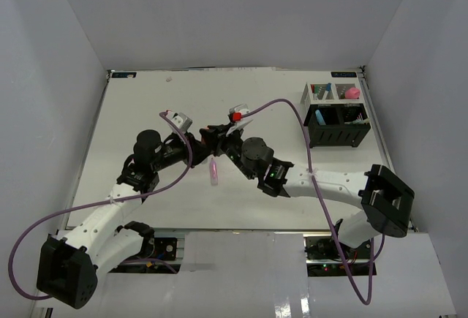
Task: Sort the stationery into containers
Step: Close the pen cap on the pen.
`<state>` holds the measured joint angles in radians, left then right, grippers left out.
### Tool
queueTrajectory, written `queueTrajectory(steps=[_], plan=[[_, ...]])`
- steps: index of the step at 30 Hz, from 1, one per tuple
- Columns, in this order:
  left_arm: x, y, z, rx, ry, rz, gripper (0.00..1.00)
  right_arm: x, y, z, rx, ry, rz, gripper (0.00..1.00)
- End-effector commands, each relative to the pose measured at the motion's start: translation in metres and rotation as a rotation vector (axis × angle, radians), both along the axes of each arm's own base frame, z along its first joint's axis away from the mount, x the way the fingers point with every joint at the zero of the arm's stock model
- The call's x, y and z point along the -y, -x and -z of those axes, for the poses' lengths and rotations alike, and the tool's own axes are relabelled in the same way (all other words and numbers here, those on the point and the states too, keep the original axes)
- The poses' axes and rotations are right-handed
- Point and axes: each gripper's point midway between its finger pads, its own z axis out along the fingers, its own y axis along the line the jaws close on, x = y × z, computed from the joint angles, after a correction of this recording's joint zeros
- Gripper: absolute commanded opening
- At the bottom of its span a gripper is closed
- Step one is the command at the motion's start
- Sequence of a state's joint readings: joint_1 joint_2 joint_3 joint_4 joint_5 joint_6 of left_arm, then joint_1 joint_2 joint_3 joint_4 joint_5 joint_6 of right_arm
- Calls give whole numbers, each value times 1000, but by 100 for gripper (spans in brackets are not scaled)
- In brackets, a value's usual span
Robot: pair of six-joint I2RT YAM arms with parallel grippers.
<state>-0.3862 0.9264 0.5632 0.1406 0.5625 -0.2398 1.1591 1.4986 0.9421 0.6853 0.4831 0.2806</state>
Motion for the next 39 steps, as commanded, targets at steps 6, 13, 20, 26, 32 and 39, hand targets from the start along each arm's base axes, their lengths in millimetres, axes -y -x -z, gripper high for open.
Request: queueTrajectory(steps=[6, 13, 20, 26, 32, 39], plan=[[-34, -33, -120, 384, 169, -196, 1, 2, 83, 159, -307, 477, -252, 8], [-37, -36, -132, 408, 163, -184, 1, 2, 100, 173, -367, 553, -316, 8], [-36, -41, -142, 433, 141, -182, 1, 4, 115, 181, -422, 621, -367, 8], [-36, -47, -152, 457, 135, -186, 1, 15, 121, 186, -448, 657, -361, 8], [-31, -42, -135, 425, 115, -148, 4, 19, 108, 170, -402, 627, -296, 8], [-18, -29, -115, 396, 75, -97, 4, 14, 101, 148, -362, 581, -274, 8]])
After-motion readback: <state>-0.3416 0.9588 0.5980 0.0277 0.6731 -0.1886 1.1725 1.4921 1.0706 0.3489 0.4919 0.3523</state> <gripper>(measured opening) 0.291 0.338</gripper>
